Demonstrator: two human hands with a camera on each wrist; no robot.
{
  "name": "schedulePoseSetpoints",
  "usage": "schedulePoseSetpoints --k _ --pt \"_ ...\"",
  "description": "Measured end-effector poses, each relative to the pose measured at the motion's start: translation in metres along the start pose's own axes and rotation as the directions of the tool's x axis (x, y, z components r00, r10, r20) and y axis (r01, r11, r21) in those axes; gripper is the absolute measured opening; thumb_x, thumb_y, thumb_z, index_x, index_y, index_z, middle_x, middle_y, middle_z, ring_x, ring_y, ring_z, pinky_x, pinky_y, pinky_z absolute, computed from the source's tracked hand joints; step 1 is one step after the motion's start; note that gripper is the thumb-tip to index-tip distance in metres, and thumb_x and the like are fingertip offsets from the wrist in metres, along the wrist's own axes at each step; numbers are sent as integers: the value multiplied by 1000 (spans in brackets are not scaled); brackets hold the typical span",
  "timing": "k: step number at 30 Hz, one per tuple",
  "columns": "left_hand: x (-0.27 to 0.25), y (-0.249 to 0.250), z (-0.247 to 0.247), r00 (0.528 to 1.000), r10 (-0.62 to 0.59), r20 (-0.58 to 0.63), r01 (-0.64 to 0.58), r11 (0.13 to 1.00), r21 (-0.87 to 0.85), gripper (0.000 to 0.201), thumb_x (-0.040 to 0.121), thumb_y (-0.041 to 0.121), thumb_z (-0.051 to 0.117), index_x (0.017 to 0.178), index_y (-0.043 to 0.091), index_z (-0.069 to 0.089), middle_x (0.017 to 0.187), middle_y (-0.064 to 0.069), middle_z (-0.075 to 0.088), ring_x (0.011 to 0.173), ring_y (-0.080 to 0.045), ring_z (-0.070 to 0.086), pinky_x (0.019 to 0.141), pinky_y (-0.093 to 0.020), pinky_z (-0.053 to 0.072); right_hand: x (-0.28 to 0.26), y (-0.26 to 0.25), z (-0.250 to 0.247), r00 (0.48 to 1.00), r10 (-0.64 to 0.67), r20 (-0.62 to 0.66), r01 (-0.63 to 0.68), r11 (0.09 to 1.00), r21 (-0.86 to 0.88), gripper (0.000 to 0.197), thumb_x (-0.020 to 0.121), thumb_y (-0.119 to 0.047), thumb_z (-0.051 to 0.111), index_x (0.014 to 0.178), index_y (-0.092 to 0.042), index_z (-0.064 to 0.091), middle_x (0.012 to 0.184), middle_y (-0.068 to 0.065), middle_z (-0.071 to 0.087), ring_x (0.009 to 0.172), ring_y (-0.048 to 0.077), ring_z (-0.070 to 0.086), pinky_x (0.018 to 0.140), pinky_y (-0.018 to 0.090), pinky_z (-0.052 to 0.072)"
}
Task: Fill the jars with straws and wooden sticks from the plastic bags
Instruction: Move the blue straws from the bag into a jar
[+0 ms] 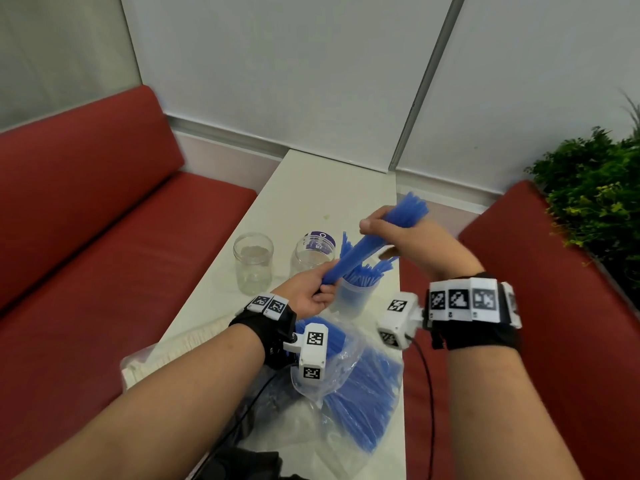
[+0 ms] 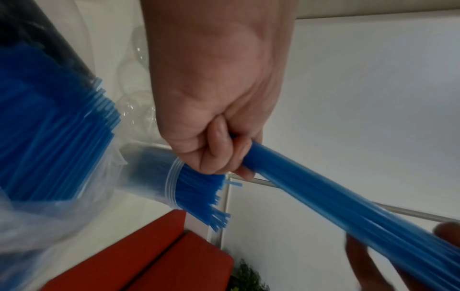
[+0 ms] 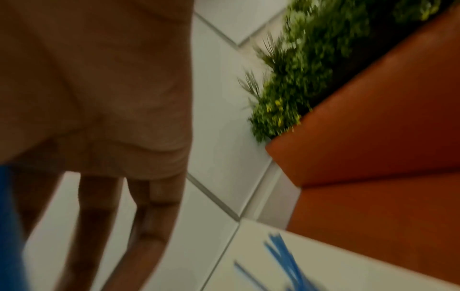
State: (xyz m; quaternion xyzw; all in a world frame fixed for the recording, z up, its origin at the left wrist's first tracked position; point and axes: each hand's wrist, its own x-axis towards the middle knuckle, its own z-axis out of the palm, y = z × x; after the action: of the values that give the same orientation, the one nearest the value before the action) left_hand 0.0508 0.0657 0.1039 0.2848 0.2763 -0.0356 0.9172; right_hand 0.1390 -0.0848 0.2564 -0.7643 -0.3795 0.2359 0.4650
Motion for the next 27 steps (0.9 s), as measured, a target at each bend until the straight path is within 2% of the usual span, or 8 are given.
schedulePoseSetpoints --k 5,8,12,14,16,20,24,27 --pt "6 5 -8 998 36 -51 -34 999 38 19 99 25 55 86 12 54 56 0 43 37 -5 31 29 -14 21 9 -18 -19 989 64 132 -53 995 -88 6 90 -17 73 93 -14 79 90 11 77 67 22 72 61 24 57" --pt "11 11 -6 985 112 -130 -103 992 75 31 101 32 52 91 4 63 64 -6 60 49 -11 51 41 -17 41 17 -27 -26 999 -4 -52 2 999 -38 7 90 -10 71 93 -5 75 81 15 76 60 22 71 60 24 58" --pt "13 17 -12 963 241 -121 -160 872 463 33 103 29 46 96 3 66 83 -8 66 70 -17 61 65 -25 50 34 -21 -33 948 -41 -316 7 994 -108 7 90 -8 68 93 -2 72 71 13 74 56 19 71 61 27 61" --pt "17 15 -15 948 306 -85 -161 691 705 24 98 16 52 100 -1 68 90 -12 66 71 -17 60 64 -23 50 43 -6 -26 922 -6 -387 -55 988 -147 5 90 -7 66 89 -5 70 69 12 72 51 14 68 58 25 60" --pt "22 10 -20 941 338 10 -154 403 902 23 94 12 56 100 -4 71 95 -15 70 77 -19 63 69 -25 51 52 16 -16 910 61 -410 -136 979 -155 7 92 -7 64 86 -8 68 69 11 71 49 11 66 55 24 56" --pt "26 -7 -26 959 200 202 -163 -193 967 23 95 14 58 110 4 73 112 -9 71 104 -22 64 94 -30 48 68 69 14 887 192 -420 -274 951 -145 9 91 -6 62 90 -2 71 73 18 73 51 16 66 47 16 50" --pt "33 -29 -35 973 -31 228 -214 -482 850 39 94 20 61 131 8 59 131 -10 60 120 -28 55 102 -36 43 72 111 39 888 303 -347 -357 928 -103 19 89 -10 71 104 2 70 94 25 73 73 32 70 76 44 63" --pt "38 -42 -48 962 -202 186 -274 -656 703 74 85 35 71 146 11 37 146 -10 43 131 -29 44 107 -45 39 72 120 41 906 287 -310 -349 922 -166 50 84 -26 81 128 -14 61 109 12 65 93 28 66 83 42 58"
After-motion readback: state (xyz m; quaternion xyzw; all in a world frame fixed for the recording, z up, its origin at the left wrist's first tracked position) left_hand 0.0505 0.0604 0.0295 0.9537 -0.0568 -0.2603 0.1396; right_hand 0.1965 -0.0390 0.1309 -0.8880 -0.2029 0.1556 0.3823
